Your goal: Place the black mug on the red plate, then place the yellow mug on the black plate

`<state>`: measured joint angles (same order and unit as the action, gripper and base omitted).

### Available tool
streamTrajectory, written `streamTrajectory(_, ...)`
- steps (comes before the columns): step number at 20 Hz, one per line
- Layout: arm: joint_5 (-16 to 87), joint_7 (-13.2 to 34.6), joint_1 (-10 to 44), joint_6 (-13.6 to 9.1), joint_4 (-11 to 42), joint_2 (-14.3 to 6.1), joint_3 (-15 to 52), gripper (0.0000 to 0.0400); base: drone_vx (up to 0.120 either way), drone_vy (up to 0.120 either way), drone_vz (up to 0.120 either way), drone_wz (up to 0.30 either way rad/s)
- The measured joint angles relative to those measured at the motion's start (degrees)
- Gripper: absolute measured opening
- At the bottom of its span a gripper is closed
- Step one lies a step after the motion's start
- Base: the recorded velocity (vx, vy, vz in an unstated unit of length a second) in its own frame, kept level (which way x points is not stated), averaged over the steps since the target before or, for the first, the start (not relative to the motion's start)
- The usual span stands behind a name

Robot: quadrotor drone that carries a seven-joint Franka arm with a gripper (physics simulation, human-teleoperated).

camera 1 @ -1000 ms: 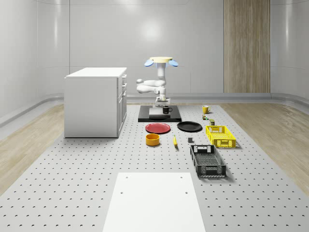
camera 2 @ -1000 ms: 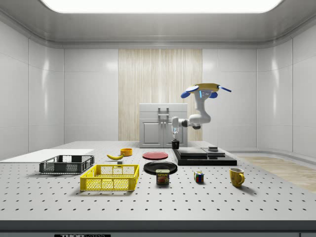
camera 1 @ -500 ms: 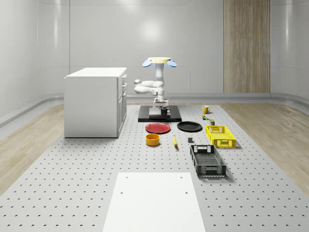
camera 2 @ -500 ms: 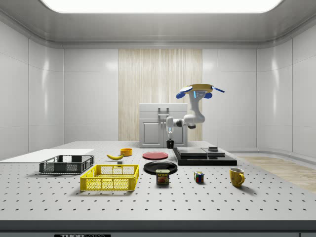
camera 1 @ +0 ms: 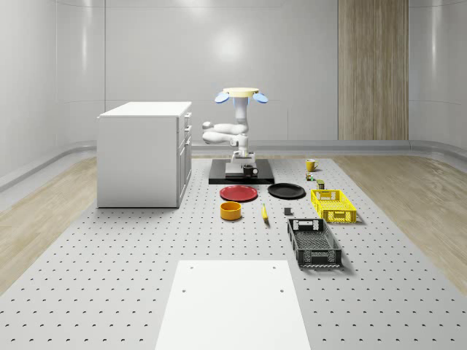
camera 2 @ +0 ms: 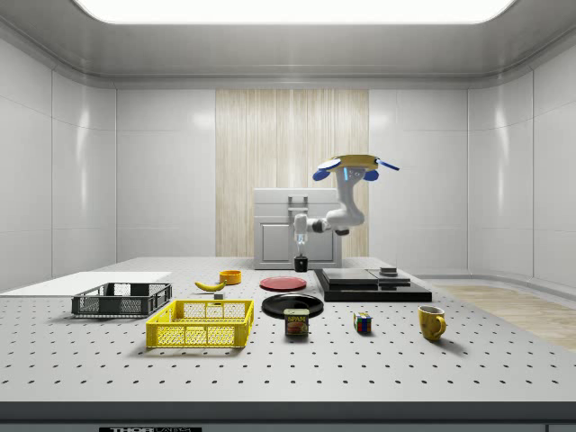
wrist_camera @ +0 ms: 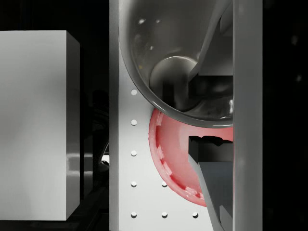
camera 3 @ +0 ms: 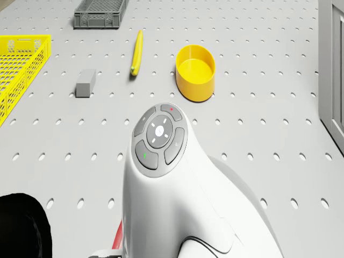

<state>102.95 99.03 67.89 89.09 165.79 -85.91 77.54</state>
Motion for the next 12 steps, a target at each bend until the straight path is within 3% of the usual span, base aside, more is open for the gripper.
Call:
streamTrajectory(3,-0.07,0.03,0.04,0.17,-0.01,-0.18,0.03,0.0110,0.120,0.000,-0.107,0.000)
streamTrajectory(12,-0.28,0.13,0.16,0.64,-0.03,-0.68,0.12,0.0110,0.120,0.000,0.000,0.000)
